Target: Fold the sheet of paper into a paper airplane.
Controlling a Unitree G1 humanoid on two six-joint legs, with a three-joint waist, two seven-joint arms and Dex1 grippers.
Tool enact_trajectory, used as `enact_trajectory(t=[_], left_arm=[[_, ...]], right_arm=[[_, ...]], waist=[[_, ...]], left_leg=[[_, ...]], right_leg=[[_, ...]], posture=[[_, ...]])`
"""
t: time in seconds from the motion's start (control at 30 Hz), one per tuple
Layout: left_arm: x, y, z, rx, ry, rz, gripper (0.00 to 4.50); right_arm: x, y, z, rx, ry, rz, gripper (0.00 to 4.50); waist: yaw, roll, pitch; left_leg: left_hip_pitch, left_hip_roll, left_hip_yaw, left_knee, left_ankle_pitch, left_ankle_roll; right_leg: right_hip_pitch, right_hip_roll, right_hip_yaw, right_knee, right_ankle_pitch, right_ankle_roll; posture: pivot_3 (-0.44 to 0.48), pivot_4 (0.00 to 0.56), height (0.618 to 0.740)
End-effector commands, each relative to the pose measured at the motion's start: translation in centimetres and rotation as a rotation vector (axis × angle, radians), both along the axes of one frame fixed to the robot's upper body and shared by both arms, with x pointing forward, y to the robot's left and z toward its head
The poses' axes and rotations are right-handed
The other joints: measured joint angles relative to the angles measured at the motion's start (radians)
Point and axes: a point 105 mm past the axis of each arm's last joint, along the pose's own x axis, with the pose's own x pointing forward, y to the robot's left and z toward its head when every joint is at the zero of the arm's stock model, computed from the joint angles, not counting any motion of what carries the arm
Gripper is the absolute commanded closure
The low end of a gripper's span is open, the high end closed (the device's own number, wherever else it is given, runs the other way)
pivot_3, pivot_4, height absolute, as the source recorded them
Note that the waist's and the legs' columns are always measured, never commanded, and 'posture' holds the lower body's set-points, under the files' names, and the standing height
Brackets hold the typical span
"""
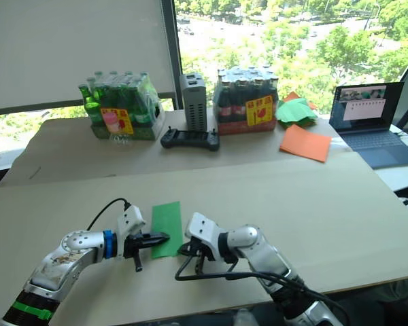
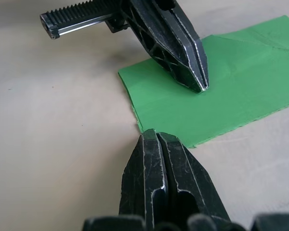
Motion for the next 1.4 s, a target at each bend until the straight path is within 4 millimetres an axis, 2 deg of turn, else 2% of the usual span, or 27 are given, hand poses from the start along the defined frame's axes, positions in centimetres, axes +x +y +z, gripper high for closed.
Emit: enact_trajectory(t=[0.03, 0.1, 0.23, 0.27, 0.37, 0.43, 0.57, 0.87, 1.03, 1.1, 1.17, 1.3, 1.4], left_arm=[[0.0, 0.0, -0.2, 0.013, 0.003, -0.005, 4.5], [0.0, -0.1, 0.0, 0.01, -0.003, -0.008, 4.5], [-0.1, 0.6, 1.7, -0.023, -0.024, 0.011, 4.5], [0.0, 1.7, 2.5, -0.032, -0.03, 0.044, 4.5], [0.1, 4.5, 4.2, -0.047, -0.036, 0.125, 4.5], [0.0, 5.2, 4.5, -0.04, -0.038, 0.143, 4.5], [-0.4, 5.7, 3.7, 0.007, -0.03, 0.133, 4.5], [0.9, 2.5, 2.3, -0.001, -0.057, 0.063, 4.5], [1.8, -0.3, 4.0, -0.072, -0.096, -0.011, 4.5], [2.0, -1.8, 4.4, -0.093, -0.099, -0.06, 4.5], [2.1, -2.8, 4.4, -0.1, -0.097, -0.086, 4.5], [2.2, -4.3, 3.6, -0.1, -0.086, -0.122, 4.5], [2.2, -4.3, 3.3, -0.096, -0.084, -0.122, 4.5]], right_arm=[[-0.7, -0.4, -1.7, -0.05, 0.083, -0.008, 4.47], [-0.1, -0.3, -0.4, 0.0, 0.06, -0.036, 4.47], [1.2, -0.4, 5.0, 0.214, -0.003, -0.099, 4.47], [1.3, -0.9, 6.6, 0.272, -0.022, -0.111, 4.47], [1.2, -2.6, 9.1, 0.357, -0.051, -0.164, 4.47], [1.0, -3.1, 9.3, 0.356, -0.048, -0.185, 4.47], [0.7, -4.3, 7.8, 0.304, -0.039, -0.248, 4.47], [0.7, -4.7, 7.0, 0.3, -0.022, -0.308, 4.47], [0.9, -5.0, 7.0, 0.296, -0.032, -0.319, 4.47], [1.3, -4.9, 7.8, 0.312, -0.05, -0.313, 4.47], [1.6, -4.6, 8.6, 0.329, -0.066, -0.306, 4.47], [2.5, -2.9, 10.0, 0.351, -0.098, -0.26, 4.47], [3.6, -2.0, 9.1, 0.291, -0.108, -0.256, 4.47]], waist=[[0.001, 0.0, 0.0], [0.002, 0.0, 0.0], [0.003, -0.002, 0.001], [0.003, -0.002, 0.001], [0.0, -0.003, 0.002], [0.002, -0.003, 0.002], [0.012, -0.003, 0.002], [0.022, -0.004, 0.003], [0.021, -0.005, 0.003], [0.021, -0.005, 0.003], [0.021, -0.005, 0.003], [0.012, -0.005, 0.003], [0.012, -0.005, 0.003]], left_leg=[[0.0, 0.0, 0.0, 0.0, 0.0, 0.0], [0.0, 0.0, 0.0, 0.0, 0.0, 0.0], [-0.001, 0.0, 0.0, 0.0, 0.0, 0.0], [-0.002, 0.0, 0.0, 0.0, 0.0, 0.0], [-0.003, 0.001, 0.0, 0.0, 0.0, 0.0], [-0.003, 0.001, 0.0, 0.0, 0.0, 0.0], [-0.002, 0.001, 0.001, 0.0, -0.001, 0.001], [-0.003, 0.001, 0.003, 0.0, 0.0, 0.001], [-0.003, 0.001, 0.004, 0.001, 0.0, 0.001], [-0.003, 0.001, 0.004, 0.002, 0.0, 0.001], [-0.004, 0.001, 0.004, 0.003, 0.0, 0.001], [-0.004, 0.001, 0.005, 0.004, 0.0, 0.001], [-0.004, 0.001, 0.005, 0.004, 0.0, 0.0]], right_leg=[[0.0, 0.0, 0.0, 0.0, 0.0, 0.0], [0.0, 0.0, 0.0, 0.0, 0.0, 0.0], [-0.001, 0.0, 0.0, 0.0, 0.0, 0.0], [-0.002, 0.0, 0.0, 0.0, 0.001, 0.0], [-0.004, 0.001, 0.0, 0.0, 0.001, 0.0], [-0.004, 0.001, 0.0, 0.0, 0.001, 0.0], [-0.002, 0.0, 0.0, -0.002, 0.001, 0.0], [-0.002, 0.0, 0.0, -0.002, 0.003, -0.001], [-0.002, 0.0, 0.0, -0.002, 0.003, 0.0], [-0.002, 0.0, 0.0, -0.002, 0.003, 0.0], [-0.002, 0.0, 0.0, -0.002, 0.003, 0.0], [-0.002, 0.001, 0.0, -0.002, 0.004, 0.0], [-0.003, 0.002, 0.0, -0.002, 0.004, 0.0]], posture=[[0.0, 0.15, 0.724], [0.0, 0.15, 0.724], [0.0, 0.15, 0.724], [0.0, 0.15, 0.724], [0.0, 0.15, 0.724], [0.0, 0.15, 0.724], [0.0, 0.15, 0.724], [0.0, 0.15, 0.724], [0.0, 0.15, 0.724], [0.0, 0.15, 0.724], [0.0, 0.15, 0.724], [0.0, 0.15, 0.724], [0.0, 0.15, 0.724]])
